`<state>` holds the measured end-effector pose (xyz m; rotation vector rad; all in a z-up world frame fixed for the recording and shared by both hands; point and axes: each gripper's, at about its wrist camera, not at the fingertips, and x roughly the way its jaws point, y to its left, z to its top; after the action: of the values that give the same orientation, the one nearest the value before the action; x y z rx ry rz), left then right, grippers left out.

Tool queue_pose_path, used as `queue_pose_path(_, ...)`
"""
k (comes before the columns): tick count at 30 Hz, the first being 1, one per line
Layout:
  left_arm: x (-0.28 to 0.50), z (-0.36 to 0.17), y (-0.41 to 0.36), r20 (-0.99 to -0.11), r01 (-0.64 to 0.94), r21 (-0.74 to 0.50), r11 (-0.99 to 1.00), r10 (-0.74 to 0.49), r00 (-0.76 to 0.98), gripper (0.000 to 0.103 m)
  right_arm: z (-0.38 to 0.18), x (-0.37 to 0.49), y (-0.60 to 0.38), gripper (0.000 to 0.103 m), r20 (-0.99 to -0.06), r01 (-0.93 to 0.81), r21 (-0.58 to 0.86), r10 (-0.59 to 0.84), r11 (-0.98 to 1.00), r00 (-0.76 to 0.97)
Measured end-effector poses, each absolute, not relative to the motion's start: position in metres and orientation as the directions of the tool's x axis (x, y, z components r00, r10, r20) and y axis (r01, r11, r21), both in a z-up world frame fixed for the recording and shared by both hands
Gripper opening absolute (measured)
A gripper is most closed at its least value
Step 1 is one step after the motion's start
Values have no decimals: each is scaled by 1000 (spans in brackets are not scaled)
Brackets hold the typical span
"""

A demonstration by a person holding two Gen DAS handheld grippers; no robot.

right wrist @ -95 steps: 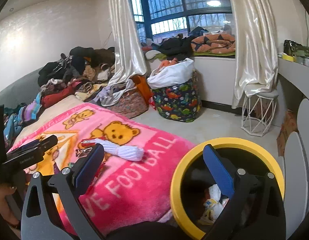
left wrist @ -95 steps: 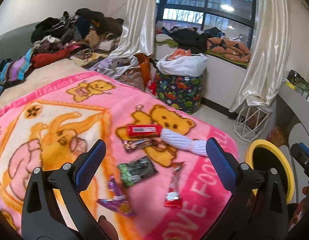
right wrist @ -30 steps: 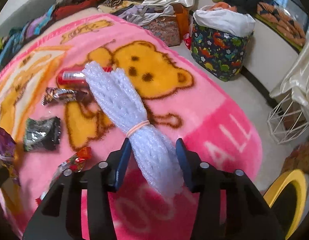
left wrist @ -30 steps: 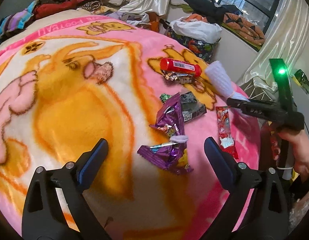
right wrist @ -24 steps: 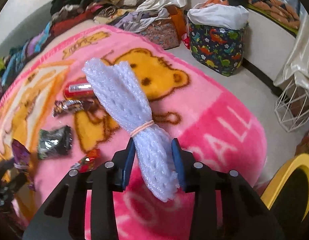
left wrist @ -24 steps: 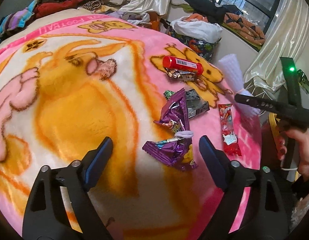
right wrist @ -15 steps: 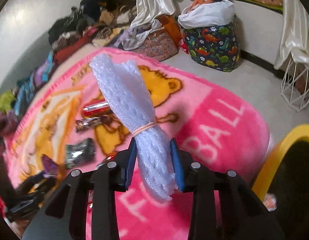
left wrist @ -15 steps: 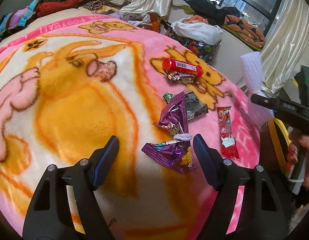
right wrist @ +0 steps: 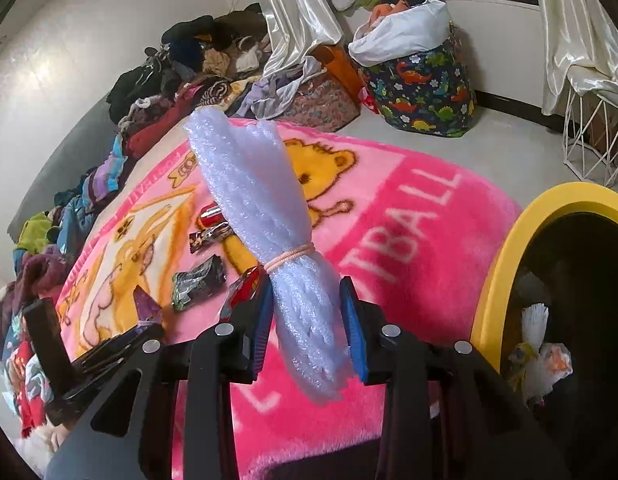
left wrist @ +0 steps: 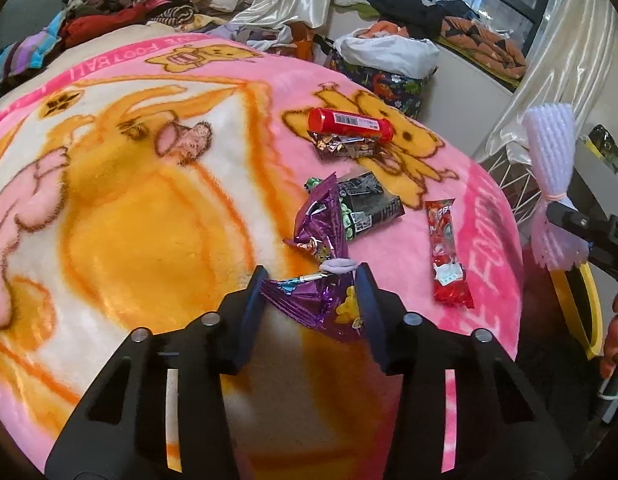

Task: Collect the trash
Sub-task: 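Grasp the purple candy wrapper with the left gripper while the right holds the mesh, then carry the purple wrapper and white mesh in both grippers over the bin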

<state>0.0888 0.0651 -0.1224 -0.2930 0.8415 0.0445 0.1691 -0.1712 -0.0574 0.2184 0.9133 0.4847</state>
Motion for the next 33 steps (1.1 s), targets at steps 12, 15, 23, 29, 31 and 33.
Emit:
queue_pose_path(12,85,-80,50,-657,-70,-267,961,-129,743,31,-34,152,-190,31,-671,-306,377,485,874,561)
queue_pose_path(15,88,-68,35,-636,-33,-275,961,-156,756,31,-30,148,-198,31,-664,-290,378,476,879,577)
queue_pose_path(23,97,-47,-3,-594,55,-289,956,-224,773,31,-23,139,-226,31,-654,-240,374,438,896,616)
queue_pose_path(29,98,-36,-30,-574,109,-280,954,-258,777,31,-18,133,-250,32,-645,-200,366,403,909,649)
queue_pose_path(31,98,-34,-38,-568,129,-278,952,-272,777,31,-19,129,-259,31,-643,-184,370,394,911,657)
queue_pose_path(33,98,-31,-46,-563,144,-272,952,-278,778,31,-19,127,-267,31,-643,-166,376,386,912,661)
